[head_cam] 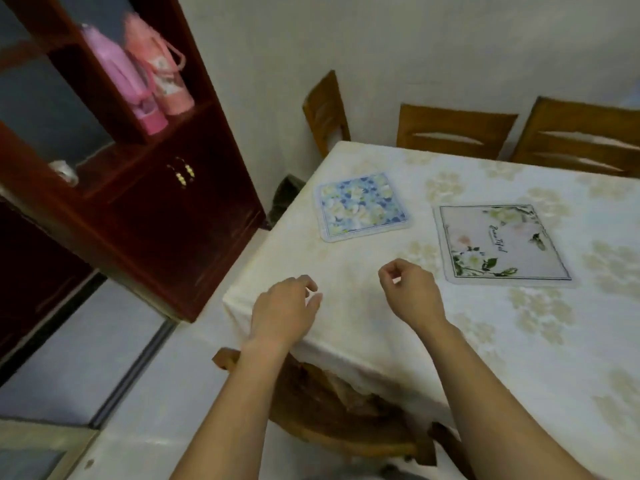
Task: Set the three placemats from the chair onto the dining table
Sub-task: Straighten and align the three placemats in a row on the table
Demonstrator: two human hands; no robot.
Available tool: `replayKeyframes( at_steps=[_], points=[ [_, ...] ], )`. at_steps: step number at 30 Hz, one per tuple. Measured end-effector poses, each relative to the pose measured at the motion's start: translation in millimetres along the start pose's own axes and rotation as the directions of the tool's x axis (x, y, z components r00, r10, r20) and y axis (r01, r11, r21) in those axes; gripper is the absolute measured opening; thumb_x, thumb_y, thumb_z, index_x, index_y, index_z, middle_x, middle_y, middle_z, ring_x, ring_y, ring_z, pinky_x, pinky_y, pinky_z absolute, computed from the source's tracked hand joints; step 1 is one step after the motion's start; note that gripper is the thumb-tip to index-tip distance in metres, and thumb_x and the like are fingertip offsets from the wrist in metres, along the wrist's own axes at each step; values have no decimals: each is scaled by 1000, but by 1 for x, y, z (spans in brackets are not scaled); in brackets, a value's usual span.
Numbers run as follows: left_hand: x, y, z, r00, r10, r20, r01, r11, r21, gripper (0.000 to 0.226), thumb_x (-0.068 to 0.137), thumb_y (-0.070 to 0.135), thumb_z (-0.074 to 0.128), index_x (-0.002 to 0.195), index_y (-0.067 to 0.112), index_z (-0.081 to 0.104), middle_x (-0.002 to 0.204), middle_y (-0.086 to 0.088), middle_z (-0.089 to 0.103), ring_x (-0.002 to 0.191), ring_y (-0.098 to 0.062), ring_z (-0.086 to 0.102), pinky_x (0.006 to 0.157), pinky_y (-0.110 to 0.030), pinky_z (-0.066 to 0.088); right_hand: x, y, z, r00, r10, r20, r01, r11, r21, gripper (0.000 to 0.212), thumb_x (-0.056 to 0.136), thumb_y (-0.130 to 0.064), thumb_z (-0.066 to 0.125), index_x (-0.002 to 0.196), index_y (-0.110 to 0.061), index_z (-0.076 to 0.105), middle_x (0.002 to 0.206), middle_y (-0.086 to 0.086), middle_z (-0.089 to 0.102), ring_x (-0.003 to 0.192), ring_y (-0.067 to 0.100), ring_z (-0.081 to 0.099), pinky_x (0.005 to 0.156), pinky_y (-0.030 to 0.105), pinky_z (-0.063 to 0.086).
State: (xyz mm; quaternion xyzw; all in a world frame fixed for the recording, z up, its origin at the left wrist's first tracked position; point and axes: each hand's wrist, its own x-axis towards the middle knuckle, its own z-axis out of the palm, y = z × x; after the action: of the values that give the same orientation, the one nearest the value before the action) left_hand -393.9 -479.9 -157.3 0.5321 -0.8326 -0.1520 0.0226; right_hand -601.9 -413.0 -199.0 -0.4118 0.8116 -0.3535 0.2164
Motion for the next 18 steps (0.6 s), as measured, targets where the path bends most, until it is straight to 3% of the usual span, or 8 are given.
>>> replayKeyframes(
  at_steps=[4, 10, 15, 18],
  points=[
    [43, 25, 20, 982, 161, 98, -158, 987, -34, 28, 101, 48, 48, 120, 32, 60, 116, 10, 67, 106, -15, 62, 85, -34, 49, 8, 28, -25, 981, 162, -106, -164, 986, -13, 17, 98, -33, 55, 96, -23, 69, 92, -8, 69, 84, 21, 67, 74, 34, 53],
    [99, 26, 37, 937, 299, 181, -279, 951, -131, 26, 99, 48, 51, 117, 33, 63, 116, 9, 67, 107, -15, 61, 84, -30, 47, 12, 34, -14, 934, 293, -202, -300, 954, -3, 15, 98, -30, 56, 90, -24, 68, 93, -5, 72, 80, 18, 67, 69, 29, 48],
    [147, -18, 45, 932, 315, 181, -284, 942, -176, 26, 99, 46, 52, 117, 31, 63, 118, 9, 68, 110, -17, 62, 88, -33, 49, 34, 8, 32, 920, 337, -200, -354, 934, -56, 13, 98, -30, 57, 92, -26, 68, 87, -9, 69, 69, 4, 60, 60, 22, 42],
    [178, -45, 57, 938, 296, 180, -262, 946, -194, 26, 98, 45, 53, 116, 30, 64, 117, 5, 69, 109, -21, 64, 88, -37, 51, 52, -2, 61, 910, 350, -222, -368, 929, -44, 14, 97, -28, 57, 93, -24, 70, 84, -10, 68, 67, -1, 58, 62, 26, 41]
  ],
)
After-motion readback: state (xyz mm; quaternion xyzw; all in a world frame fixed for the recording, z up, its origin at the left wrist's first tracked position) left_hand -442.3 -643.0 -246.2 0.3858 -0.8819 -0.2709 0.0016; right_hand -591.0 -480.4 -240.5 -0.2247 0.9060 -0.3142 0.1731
